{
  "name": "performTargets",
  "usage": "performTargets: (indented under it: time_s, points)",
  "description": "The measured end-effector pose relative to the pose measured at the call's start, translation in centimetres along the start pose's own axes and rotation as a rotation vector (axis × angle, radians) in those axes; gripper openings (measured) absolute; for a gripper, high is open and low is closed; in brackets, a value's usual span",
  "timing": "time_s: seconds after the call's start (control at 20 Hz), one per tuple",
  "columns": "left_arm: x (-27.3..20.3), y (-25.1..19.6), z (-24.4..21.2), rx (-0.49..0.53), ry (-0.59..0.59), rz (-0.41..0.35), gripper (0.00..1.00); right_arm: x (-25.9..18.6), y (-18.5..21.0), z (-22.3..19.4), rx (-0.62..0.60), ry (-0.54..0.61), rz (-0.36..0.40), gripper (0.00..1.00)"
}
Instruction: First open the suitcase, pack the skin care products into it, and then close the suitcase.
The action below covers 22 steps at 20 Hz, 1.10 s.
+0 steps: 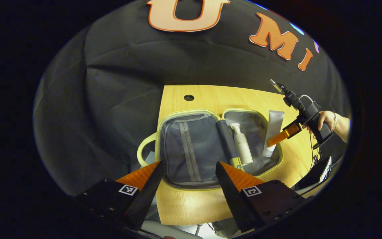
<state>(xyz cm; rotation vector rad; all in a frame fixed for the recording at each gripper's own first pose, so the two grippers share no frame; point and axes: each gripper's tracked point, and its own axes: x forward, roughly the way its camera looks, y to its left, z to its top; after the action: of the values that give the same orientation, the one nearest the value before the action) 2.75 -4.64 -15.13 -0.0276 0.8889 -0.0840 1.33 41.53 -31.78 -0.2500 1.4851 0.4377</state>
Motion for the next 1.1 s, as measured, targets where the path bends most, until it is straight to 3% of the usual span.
performTargets:
  time_s: [0.25, 0.4, 0.6, 0.65, 0.95, 1.1]
  points:
    - [0.2, 1.6, -1.1, -0.012, 0.027, 0.035, 0.99, 1.8, -0.8, 0.5, 0.027, 0.013, -0.025, 0.38]
    - [0.2, 1.7, -1.6, -0.026, 0.035, 0.033, 0.98, 2.0, 0.1, 1.0, 0.036, -0.004, 0.011, 0.45]
    - [0.5, 2.2, -1.7, -0.025, 0.037, 0.046, 0.99, 1.0, 1.3, 1.4, 0.028, -0.052, 0.041, 0.9]
    - [0.6, 2.4, -1.6, -0.022, 0.032, 0.051, 0.99, 0.8, 1.3, 1.5, 0.018, -0.073, 0.036, 0.96]
    - [0.5, 6.6, -0.5, -0.036, -0.022, 0.109, 0.99, -3.2, 3.8, 3.0, -0.032, -0.299, 0.118, 0.96]
    - [1.1, 9.4, 0.9, -0.095, -0.078, 0.086, 0.98, -5.2, 3.6, 2.9, -0.052, -0.371, 0.086, 0.96]
